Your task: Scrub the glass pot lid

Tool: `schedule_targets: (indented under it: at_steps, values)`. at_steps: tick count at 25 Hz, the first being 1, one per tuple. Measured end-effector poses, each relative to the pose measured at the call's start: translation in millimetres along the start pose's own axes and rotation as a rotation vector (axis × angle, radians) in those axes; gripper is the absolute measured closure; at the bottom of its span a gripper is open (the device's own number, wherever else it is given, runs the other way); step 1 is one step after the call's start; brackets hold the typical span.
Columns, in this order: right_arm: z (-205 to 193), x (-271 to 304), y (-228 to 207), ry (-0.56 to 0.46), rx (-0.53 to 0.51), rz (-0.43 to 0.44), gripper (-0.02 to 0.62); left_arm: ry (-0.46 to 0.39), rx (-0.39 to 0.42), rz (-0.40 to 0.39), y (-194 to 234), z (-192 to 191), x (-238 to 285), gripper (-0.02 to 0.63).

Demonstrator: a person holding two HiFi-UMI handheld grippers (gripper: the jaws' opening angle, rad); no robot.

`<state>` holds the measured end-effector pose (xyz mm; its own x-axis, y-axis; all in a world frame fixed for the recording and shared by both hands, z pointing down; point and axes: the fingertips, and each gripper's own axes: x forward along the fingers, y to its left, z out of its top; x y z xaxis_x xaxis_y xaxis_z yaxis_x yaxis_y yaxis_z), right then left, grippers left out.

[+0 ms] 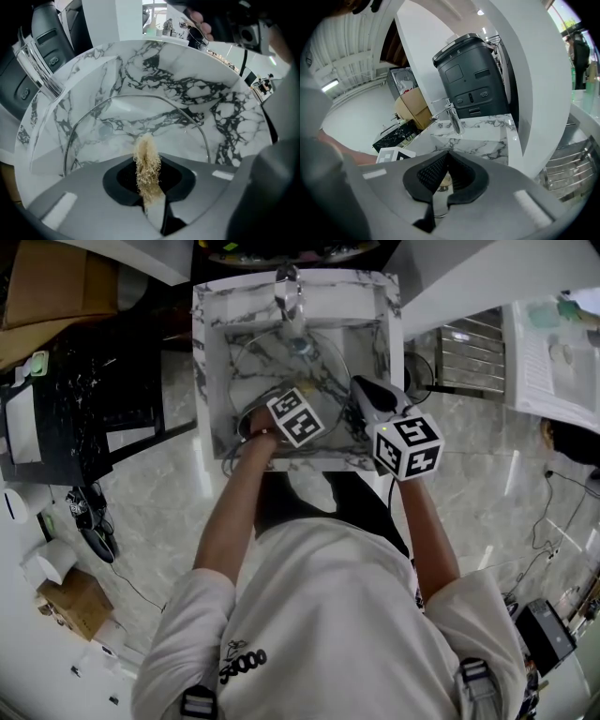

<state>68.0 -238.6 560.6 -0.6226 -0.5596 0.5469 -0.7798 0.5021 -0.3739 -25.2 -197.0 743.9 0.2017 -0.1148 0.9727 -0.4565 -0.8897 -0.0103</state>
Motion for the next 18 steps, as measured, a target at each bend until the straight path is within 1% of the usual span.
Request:
schedule_targets:
  at_steps: [3,6,8,13,15,18]
  values:
    - [-3,-5,3,-0.007,0.002,-0.005,0.591,0.019,0.011,-0.014,-10,-9,-1,0.548]
    - [-5,-10,8,-0.015,-0.002,-0.006,0.591,0.035,0.040,-0.019,-18,-16,-4,0.548]
    - [-6,-13,12,-0.018,-0.006,-0.003,0.591,0.045,0.054,-0.038,-26,-21,-6,0.548]
    - [-10,-23,25,-0.028,-0.018,0.014,0.591,0.061,0.064,-0.143,-51,-27,-11,0.549]
    - [-11,-28,29,-0.032,-0.022,0.024,0.591,0.073,0.054,-0.198,-57,-28,-15,0.549]
    - [-13,-36,32,-0.036,-0.024,0.036,0.591,0.116,0.048,-0.272,-67,-32,-21,0.551]
